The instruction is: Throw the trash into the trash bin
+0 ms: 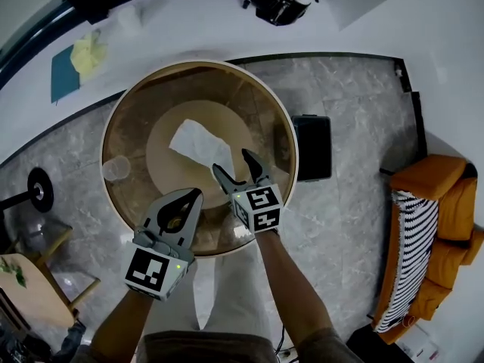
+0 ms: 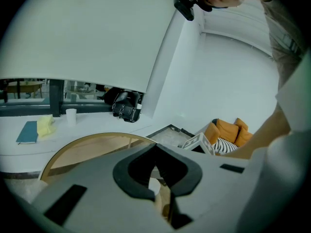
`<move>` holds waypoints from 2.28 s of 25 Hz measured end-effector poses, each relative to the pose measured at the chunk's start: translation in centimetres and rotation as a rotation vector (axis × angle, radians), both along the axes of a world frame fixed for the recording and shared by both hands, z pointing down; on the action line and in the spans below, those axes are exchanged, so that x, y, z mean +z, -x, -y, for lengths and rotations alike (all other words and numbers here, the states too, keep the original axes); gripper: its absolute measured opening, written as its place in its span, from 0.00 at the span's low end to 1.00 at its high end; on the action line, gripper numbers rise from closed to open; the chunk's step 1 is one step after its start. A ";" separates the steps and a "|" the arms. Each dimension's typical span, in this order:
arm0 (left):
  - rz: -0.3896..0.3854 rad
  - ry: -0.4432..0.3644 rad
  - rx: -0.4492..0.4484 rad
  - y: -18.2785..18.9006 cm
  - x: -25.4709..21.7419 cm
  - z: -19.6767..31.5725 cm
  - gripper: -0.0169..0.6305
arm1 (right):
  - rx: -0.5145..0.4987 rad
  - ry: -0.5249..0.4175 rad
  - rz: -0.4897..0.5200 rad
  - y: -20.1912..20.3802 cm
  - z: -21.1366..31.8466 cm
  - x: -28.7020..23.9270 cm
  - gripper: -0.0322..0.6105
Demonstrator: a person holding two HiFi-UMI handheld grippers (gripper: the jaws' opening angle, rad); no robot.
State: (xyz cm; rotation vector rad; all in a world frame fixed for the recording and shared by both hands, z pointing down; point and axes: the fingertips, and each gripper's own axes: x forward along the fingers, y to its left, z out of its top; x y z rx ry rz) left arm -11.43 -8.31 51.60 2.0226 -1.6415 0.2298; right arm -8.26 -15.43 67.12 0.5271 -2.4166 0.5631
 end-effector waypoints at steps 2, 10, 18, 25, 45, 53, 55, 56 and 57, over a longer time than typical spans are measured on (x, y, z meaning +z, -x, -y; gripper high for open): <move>-0.003 0.006 0.002 0.2 0.2 -0.1 0.05 | -0.012 0.005 -0.034 0.4 0.3 1.6 0.58; -0.018 0.039 0.008 0.6 1.1 -0.7 0.05 | -0.074 0.037 -0.131 2.0 -0.4 4.7 0.58; -0.060 0.046 0.006 0.5 1.2 -0.1 0.05 | -0.060 0.048 -0.144 2.0 -0.5 5.0 0.50; -0.077 0.055 0.002 0.7 1.6 0.0 0.05 | -0.101 0.034 -0.195 1.6 -1.3 5.1 0.08; -0.089 0.033 0.000 0.4 0.0 0.9 0.05 | 0.001 -0.129 0.107 0.7 -0.6 -13.7 0.08; -0.081 0.004 0.043 -2.2 -1.4 3.2 0.05 | 0.017 -0.173 0.162 -0.7 0.1 -17.0 0.08; -0.078 0.000 0.056 -3.1 -1.7 3.9 0.05 | 0.031 -0.184 0.158 -1.7 1.2 -17.2 0.08; -0.076 -0.001 0.065 -3.6 -1.9 4.3 0.05 | 0.040 -0.190 0.153 -2.3 1.7 -17.2 0.08; -0.075 -0.003 0.076 -4.1 -2.1 4.7 0.05 | 0.050 -0.194 0.151 -2.9 2.2 -17.3 0.08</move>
